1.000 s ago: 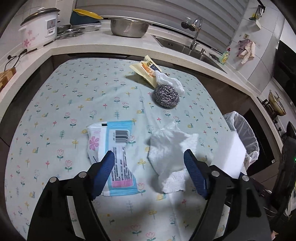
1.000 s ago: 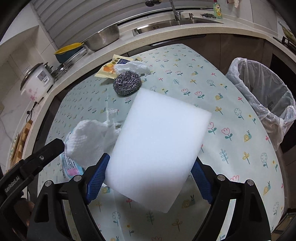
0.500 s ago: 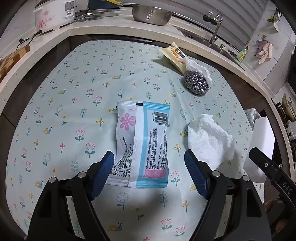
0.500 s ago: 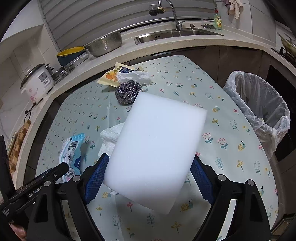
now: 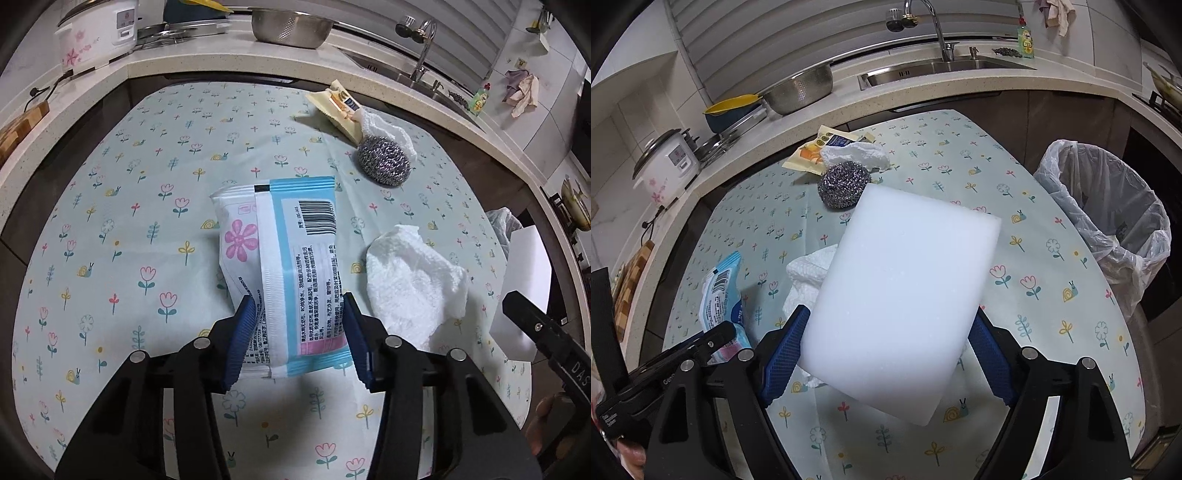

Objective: Collect trash
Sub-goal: 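Carry the sponge and wrapper over the trash bin and open both grippers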

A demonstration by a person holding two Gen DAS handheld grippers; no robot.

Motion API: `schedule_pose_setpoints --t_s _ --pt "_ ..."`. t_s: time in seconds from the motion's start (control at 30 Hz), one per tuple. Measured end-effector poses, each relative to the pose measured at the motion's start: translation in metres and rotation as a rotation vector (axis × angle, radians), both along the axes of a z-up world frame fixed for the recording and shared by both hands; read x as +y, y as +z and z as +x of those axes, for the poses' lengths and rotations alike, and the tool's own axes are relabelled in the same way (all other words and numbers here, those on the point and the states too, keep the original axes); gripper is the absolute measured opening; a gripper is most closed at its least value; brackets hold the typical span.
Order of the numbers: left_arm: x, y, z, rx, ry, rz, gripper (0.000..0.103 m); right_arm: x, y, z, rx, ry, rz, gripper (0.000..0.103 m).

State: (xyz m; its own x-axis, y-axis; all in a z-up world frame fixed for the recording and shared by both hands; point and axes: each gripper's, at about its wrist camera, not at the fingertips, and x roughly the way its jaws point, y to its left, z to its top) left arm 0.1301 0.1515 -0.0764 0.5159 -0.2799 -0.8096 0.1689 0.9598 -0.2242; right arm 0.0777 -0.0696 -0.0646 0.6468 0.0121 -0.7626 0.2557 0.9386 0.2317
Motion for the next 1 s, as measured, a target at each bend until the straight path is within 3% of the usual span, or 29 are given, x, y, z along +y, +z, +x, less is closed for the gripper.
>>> schedule_pose_setpoints --t_s 0.23,0.47,1.0 --pt "-0.040 0.035 0.001 -0.073 -0.061 -0.019 0.045 -0.020 0.012 -0.005 -0.036 -0.024 0.010 0.080" --pt "-0.113 0.056 -0.002 -0.121 -0.182 -0.022 0.045 -0.060 0.022 -0.014 -0.066 -0.075 0.010 0.080" --pt "-0.283 0.056 0.002 -0.137 -0.436 -0.014 0.045 -0.214 0.017 -0.035 -0.100 -0.334 0.006 0.080"
